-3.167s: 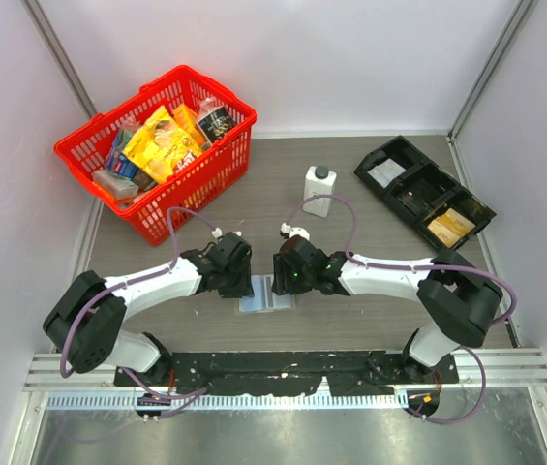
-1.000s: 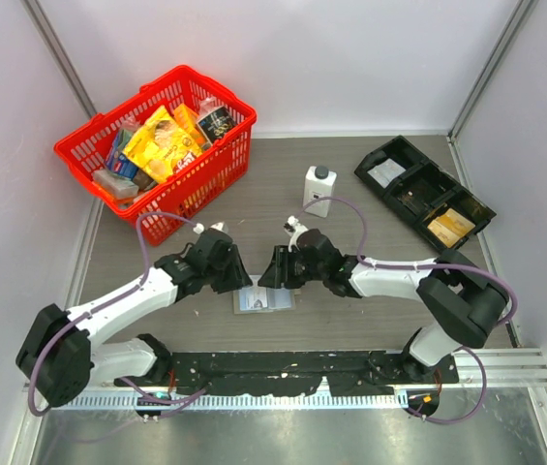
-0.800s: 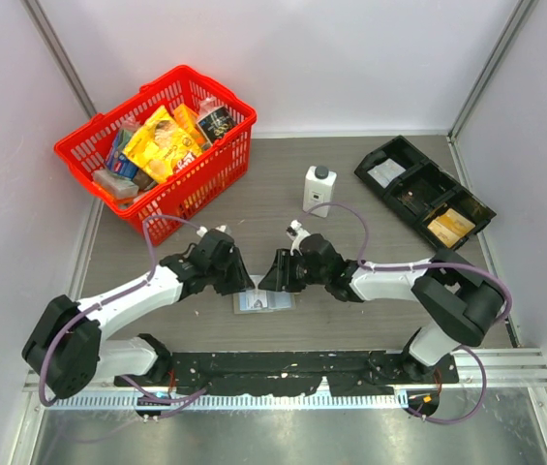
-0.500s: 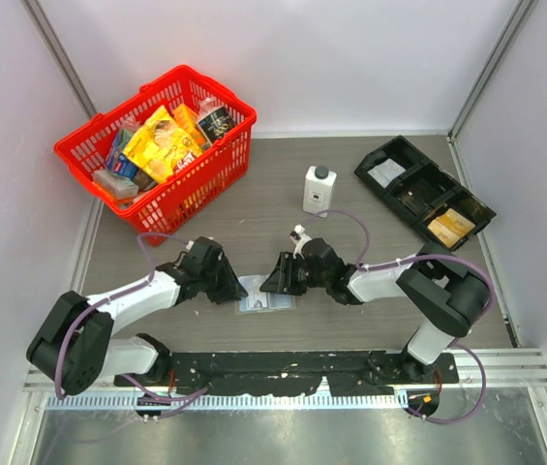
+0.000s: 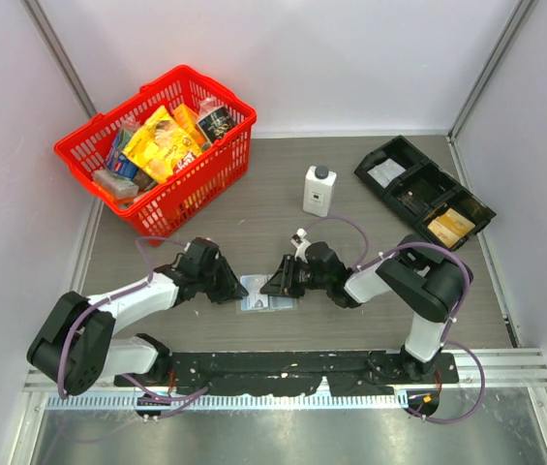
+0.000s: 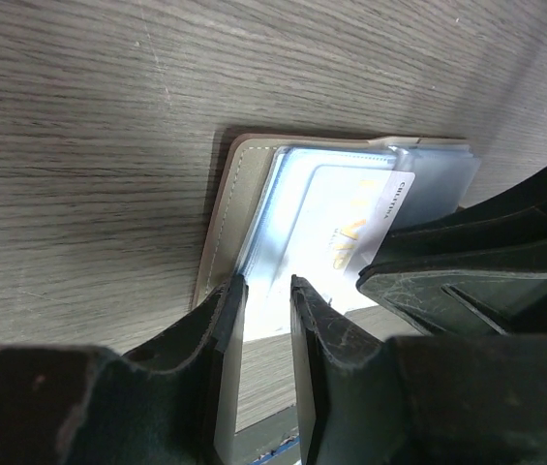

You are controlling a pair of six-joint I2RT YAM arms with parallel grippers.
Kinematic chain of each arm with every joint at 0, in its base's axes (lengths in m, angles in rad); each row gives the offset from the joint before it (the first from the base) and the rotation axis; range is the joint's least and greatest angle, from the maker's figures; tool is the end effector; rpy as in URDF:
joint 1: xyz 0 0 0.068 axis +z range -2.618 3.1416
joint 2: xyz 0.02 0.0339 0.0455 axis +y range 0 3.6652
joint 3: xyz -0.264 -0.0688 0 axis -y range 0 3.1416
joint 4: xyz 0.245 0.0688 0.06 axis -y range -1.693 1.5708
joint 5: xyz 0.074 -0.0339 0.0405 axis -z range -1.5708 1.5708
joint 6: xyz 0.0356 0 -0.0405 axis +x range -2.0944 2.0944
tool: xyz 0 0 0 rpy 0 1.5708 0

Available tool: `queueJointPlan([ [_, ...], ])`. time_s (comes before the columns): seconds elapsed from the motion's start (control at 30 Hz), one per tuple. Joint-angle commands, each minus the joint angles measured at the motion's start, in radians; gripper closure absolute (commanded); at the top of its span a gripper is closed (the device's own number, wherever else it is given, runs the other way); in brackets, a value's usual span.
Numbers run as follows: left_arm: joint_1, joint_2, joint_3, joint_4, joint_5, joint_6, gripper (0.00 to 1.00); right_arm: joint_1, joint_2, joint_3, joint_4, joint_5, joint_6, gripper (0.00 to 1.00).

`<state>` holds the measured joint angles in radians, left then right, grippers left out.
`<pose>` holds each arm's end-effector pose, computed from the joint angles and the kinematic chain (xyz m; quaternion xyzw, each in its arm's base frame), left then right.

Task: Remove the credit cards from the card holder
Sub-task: Remove the credit card from the card holder.

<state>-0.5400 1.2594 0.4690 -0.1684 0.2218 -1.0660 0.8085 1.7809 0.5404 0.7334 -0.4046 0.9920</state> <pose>0.1817 -0.1181 0.1439 -0.2142 0.9238 -0.2887 0.1320 0.2002 0.2300 0.1076 -0.0241 0.8501 0.4968 0.1730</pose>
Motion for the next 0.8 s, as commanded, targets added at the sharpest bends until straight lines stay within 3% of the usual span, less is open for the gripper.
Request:
queueJointPlan([
  [0.0, 0.005, 0.008, -0.012, 0.02, 0.002, 0.003, 0.72, -0.012, 0.008, -0.023, 0.09, -0.02, 0.022, 0.76],
  [0.2, 0.005, 0.008, -0.007, 0.018, 0.004, 0.005, 0.73, -0.038, -0.002, -0.049, 0.118, -0.039, 0.023, 0.99],
  [0.43, 0.005, 0.001, -0.004, 0.013, -0.001, 0.006, 0.73, -0.077, -0.041, -0.069, 0.074, -0.065, -0.013, 0.99],
  [0.7, 0.006, -0.026, 0.005, 0.01, 0.001, 0.015, 0.73, -0.112, -0.164, -0.028, -0.247, -0.045, -0.174, 0.99],
  [0.77, 0.005, -0.049, 0.014, 0.013, 0.005, 0.029, 0.69, -0.114, -0.192, -0.013, -0.317, -0.036, -0.208, 0.99],
])
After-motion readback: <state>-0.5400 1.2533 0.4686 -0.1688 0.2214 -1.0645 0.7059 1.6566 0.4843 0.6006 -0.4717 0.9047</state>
